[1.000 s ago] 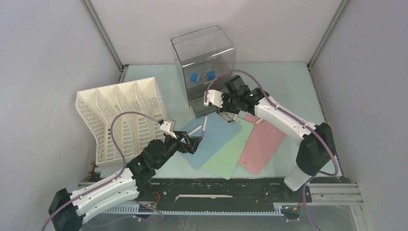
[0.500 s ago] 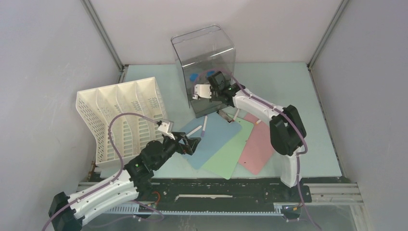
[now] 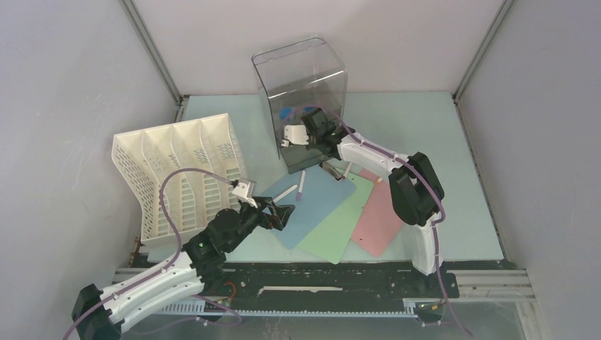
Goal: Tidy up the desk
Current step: Place the stationery in the drawer.
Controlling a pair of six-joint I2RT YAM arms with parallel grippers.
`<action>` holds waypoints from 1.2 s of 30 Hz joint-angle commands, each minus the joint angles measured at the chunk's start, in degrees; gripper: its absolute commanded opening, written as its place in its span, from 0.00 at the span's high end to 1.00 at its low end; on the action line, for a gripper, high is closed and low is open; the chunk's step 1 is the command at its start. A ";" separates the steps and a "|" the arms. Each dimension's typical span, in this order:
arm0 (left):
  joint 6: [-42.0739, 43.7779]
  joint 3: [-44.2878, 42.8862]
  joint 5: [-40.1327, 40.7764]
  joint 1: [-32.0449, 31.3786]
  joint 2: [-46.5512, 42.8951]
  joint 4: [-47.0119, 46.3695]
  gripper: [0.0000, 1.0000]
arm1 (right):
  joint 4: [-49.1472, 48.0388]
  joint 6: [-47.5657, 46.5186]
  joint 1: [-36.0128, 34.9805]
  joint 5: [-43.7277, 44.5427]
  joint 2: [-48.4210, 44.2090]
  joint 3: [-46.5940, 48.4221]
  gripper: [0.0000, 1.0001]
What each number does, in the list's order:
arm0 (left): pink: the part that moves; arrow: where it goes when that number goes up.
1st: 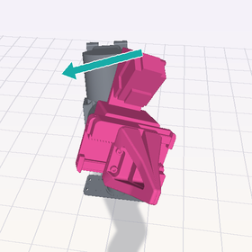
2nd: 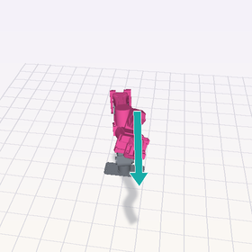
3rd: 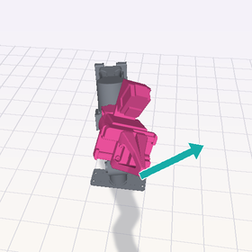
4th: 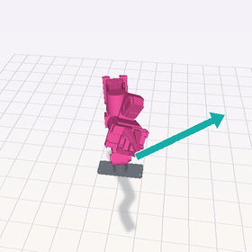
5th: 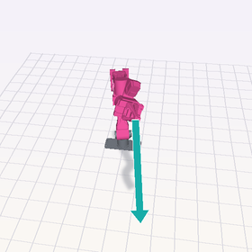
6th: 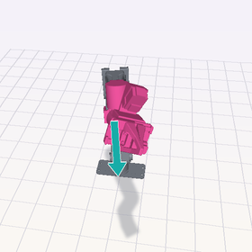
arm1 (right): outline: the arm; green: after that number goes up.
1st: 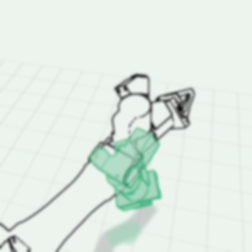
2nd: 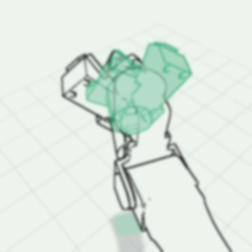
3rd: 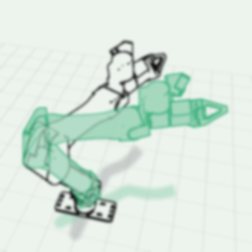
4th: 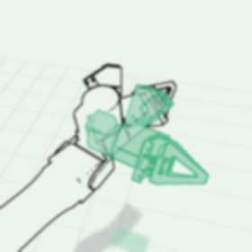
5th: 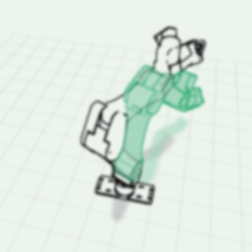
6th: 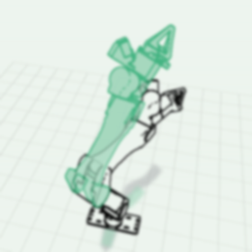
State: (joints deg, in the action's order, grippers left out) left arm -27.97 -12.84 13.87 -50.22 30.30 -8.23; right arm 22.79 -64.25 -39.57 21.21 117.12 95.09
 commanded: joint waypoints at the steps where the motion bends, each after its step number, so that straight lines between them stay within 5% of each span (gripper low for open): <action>1: 0.65 0.09 0.27 0.32 0.33 -1.88 0.00 | -1.34 1.68 -1.07 0.43 -0.78 0.98 0.69; 6: 0.34 0.41 -0.66 0.51 0.95 -3.41 0.00 | 0.26 4.81 -1.71 -1.33 -3.65 -0.87 0.56; 11: -0.32 0.61 -3.05 1.24 2.12 -5.54 0.00 | 5.00 11.07 -2.26 -5.18 -8.08 -2.13 0.54; 24: -3.03 -1.60 -9.20 3.90 9.68 -9.96 0.00 | 19.27 28.39 -0.67 -32.64 -30.76 -13.62 0.50; 36: -3.50 -7.35 -8.63 4.20 19.33 -9.26 0.00 | 15.75 35.66 18.08 -66.40 -49.12 -23.73 0.40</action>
State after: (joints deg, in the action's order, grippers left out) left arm -31.05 -16.19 5.61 -46.52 46.72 -15.77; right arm 41.93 -32.88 -26.35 -31.59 73.28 73.30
